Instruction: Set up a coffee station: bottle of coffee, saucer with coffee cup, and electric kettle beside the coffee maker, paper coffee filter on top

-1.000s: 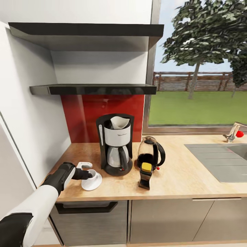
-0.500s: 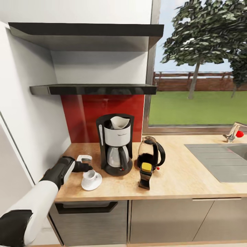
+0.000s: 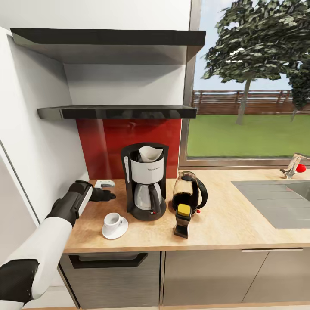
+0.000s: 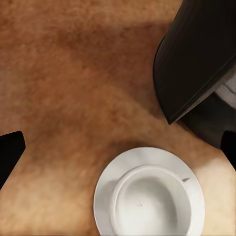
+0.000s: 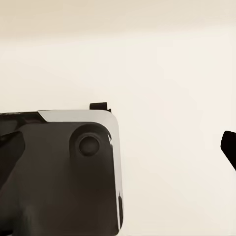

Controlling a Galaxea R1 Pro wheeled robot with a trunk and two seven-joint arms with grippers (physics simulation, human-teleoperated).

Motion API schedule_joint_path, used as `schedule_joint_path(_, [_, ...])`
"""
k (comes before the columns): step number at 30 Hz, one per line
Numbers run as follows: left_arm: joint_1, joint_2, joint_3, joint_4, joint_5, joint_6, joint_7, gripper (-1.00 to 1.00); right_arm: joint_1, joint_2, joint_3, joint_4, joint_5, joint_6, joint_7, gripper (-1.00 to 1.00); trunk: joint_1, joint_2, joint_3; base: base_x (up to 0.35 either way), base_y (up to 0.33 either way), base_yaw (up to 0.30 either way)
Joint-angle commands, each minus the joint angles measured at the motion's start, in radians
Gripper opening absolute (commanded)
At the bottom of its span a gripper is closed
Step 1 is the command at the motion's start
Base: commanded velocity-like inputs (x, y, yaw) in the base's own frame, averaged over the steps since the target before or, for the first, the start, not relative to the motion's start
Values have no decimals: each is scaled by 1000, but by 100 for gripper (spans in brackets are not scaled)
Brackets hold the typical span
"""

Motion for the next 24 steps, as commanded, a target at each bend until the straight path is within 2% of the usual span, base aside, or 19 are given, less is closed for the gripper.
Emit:
schedule_joint_path(1, [1,1,-1,-2,-8,2,-7,100,0,0,8,0,-11,-3,2,100,0,-1,-1,0,0,0])
schedule_joint_path(5, [5,4,-1,-8,-6,-13,-10,100,0,0,7,0,-11,-4,2,100,0,-1,-1,0,0,0])
schedule_joint_path(7, [7,9,-1,-23,-6,-46,-11,100,0,0,7,0,-11,-5,3,100,0,-1,-1,0,0,0])
schedule_joint_path(11, [27,42,-1,-99,-6,-182,-23,100,0,0,8,0,-12,-7,3,100,0,-1,-1,0,0,0])
schedule_joint_path(13, [77,63,7,-147,-6,-270,-35,100,0,0,8,0,-12,-8,2,100,0,-1,-1,0,0,0])
schedule_joint_path(14, [92,66,12,-160,-6,-293,-37,100,0,0,8,0,-12,-8,2,100,0,-1,-1,0,0,0])
schedule_joint_path(20, [267,76,90,-323,-7,-593,-30,100,0,0,8,-1,-12,-9,1,100,0,-1,-1,0,0,0])
schedule_joint_path(21, [318,73,110,-359,-8,-688,-26,100,0,0,8,-1,-12,-10,1,100,0,-1,-1,0,0,0])
schedule_joint_path(22, [401,68,128,-400,-7,-857,-11,100,0,0,8,-1,-12,-21,1,100,0,-1,-1,0,0,0])
schedule_joint_path(24, [454,65,132,-416,-6,-930,4,100,0,0,8,-1,-12,-33,1,100,0,-1,-1,0,0,0])
